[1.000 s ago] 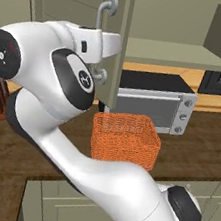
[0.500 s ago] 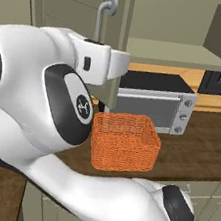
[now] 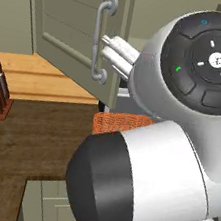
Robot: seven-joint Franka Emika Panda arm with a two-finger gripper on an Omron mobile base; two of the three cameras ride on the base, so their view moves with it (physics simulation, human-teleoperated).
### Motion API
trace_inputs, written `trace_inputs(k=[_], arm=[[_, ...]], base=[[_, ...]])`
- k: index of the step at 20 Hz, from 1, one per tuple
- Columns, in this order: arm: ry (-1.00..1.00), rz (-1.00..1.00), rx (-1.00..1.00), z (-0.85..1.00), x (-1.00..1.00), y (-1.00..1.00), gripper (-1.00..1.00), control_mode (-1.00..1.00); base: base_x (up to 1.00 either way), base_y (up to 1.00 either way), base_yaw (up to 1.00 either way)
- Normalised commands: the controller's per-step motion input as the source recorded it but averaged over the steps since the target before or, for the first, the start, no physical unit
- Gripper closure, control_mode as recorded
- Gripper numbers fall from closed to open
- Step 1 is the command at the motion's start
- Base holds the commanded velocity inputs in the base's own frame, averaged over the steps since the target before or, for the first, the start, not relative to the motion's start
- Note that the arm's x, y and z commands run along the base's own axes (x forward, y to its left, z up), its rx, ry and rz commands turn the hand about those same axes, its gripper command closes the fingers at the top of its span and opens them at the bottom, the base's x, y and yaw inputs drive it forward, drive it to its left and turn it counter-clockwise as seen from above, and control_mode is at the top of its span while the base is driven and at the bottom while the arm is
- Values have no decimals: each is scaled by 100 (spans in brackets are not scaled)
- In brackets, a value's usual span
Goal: Open the cabinet, pick up the bread from the cabinet and place it in the basket. Then move the basket to the dining counter.
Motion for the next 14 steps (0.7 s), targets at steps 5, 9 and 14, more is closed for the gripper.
trace_inputs(k=[5,9,14], arm=[[29,1,80,-5,12,-100,-100,-100],[27,5,76,-5,29,-68,-100,-100],[47,21,58,-32,76,-23,-100,-100]], base=[[0,0,0],[0,0,0],[0,0,0]])
